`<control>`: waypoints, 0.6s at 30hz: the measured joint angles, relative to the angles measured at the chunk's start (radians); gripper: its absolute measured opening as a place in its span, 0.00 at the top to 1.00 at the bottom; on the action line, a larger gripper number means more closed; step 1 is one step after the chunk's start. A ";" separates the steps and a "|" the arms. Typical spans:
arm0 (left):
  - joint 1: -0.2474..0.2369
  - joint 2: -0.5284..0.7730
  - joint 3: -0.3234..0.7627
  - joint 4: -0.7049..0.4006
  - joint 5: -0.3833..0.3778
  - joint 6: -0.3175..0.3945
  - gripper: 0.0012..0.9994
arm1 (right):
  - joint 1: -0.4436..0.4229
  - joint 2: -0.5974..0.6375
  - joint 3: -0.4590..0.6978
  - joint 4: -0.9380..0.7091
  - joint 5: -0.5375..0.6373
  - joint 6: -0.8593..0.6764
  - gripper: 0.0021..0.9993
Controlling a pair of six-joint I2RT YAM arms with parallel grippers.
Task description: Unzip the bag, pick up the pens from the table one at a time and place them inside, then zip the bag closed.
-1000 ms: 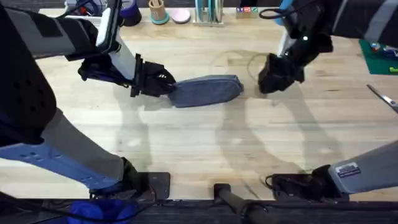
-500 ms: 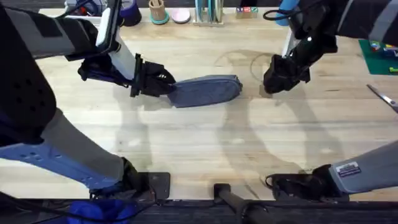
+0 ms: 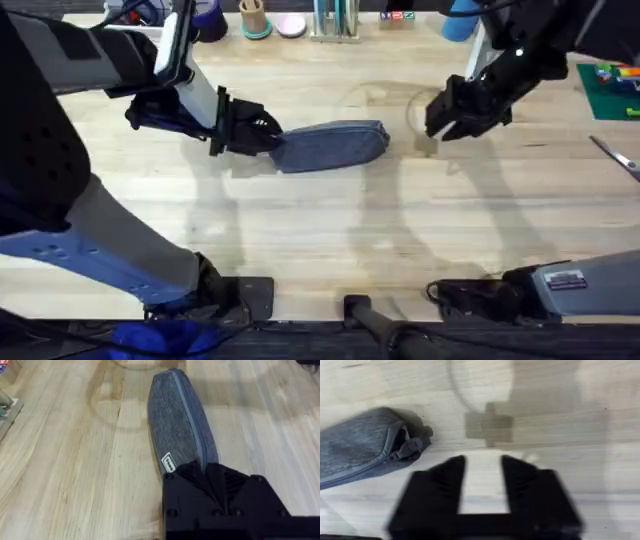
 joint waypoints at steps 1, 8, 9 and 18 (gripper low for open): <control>0.000 0.000 0.000 0.000 0.000 0.000 0.96 | 0.000 -0.005 0.000 -0.002 0.000 -0.001 0.60; 0.000 0.000 0.000 0.000 0.000 0.000 0.96 | 0.000 -0.044 0.000 -0.027 0.000 -0.008 0.00; 0.000 0.000 0.000 0.000 0.000 0.000 0.96 | 0.000 -0.051 0.000 -0.028 0.000 -0.008 0.00; 0.000 0.000 0.000 -0.007 0.002 0.000 0.96 | 0.000 -0.135 0.000 -0.041 0.000 -0.008 0.00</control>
